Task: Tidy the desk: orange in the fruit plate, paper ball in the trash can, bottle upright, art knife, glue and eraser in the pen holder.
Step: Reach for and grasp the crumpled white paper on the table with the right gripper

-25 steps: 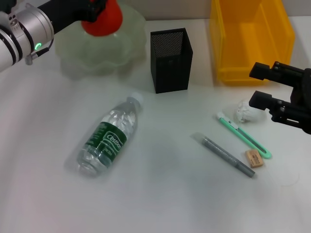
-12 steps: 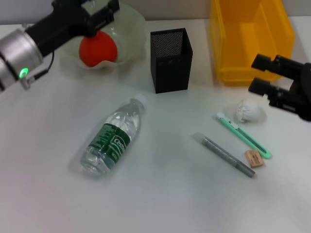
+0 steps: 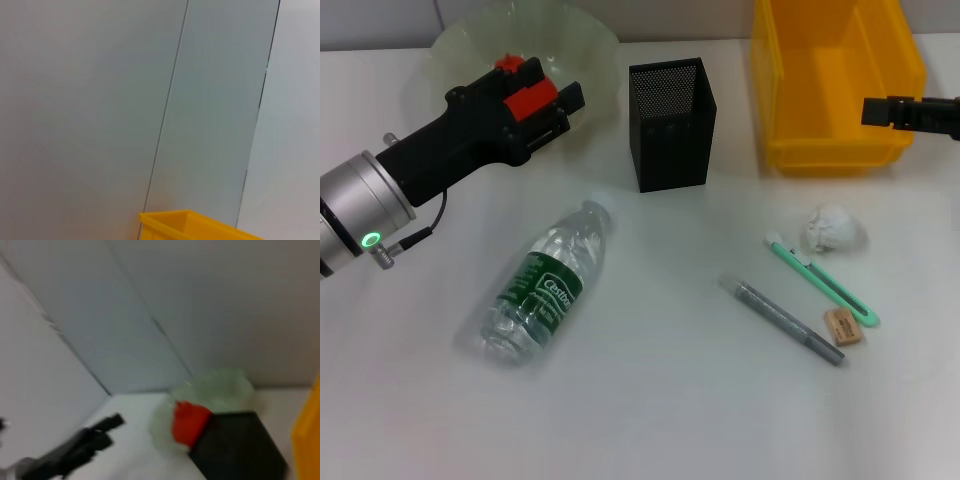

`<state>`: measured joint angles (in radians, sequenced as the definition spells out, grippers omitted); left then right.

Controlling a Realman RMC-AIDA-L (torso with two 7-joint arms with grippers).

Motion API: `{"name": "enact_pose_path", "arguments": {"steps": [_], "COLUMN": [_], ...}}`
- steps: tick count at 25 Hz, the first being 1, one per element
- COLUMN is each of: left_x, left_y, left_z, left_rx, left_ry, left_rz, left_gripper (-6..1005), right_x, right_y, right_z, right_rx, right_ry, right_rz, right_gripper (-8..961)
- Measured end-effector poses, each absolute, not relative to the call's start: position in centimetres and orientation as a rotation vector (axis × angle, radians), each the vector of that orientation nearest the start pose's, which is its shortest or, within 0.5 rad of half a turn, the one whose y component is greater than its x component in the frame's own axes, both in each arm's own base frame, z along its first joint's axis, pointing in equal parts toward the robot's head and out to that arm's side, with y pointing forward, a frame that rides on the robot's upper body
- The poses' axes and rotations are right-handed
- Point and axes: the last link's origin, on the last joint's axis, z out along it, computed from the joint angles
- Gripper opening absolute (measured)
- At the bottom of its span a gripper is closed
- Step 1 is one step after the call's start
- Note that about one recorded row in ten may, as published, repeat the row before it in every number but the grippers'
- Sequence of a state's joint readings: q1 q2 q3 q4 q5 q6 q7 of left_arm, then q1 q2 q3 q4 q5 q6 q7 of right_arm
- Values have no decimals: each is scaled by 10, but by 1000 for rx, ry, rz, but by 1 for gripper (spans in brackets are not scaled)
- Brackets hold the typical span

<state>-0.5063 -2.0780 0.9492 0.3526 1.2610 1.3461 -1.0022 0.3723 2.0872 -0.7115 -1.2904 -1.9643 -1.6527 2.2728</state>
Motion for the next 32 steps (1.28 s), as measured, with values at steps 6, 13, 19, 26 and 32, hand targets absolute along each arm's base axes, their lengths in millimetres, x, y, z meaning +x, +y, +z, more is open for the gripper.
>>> {"name": "enact_pose_path", "arguments": {"steps": [6, 13, 19, 26, 32], "left_x": [-256, -259, -263, -263, -266], "left_y": [346, 346, 348, 351, 354], "left_z": [-19, -19, -19, -20, -20], "left_rx": [-2275, -2268, -2257, -2257, -2247], "left_ry": [-567, -579, -592, -596, -607], "left_rz": [-1057, -1044, -1020, -998, -971], "left_gripper": [669, 668, 670, 669, 669], "right_x": [215, 203, 202, 201, 200], "right_y": [343, 363, 376, 388, 394], "right_z": [100, 83, 65, 36, 23], "right_rx": [-2248, -2166, -2174, -2231, -2235], "right_ry": [1424, 1463, 1492, 1513, 1490], "right_rz": [227, -51, -200, -296, -362], "right_gripper": [655, 654, 648, 635, 624]}}
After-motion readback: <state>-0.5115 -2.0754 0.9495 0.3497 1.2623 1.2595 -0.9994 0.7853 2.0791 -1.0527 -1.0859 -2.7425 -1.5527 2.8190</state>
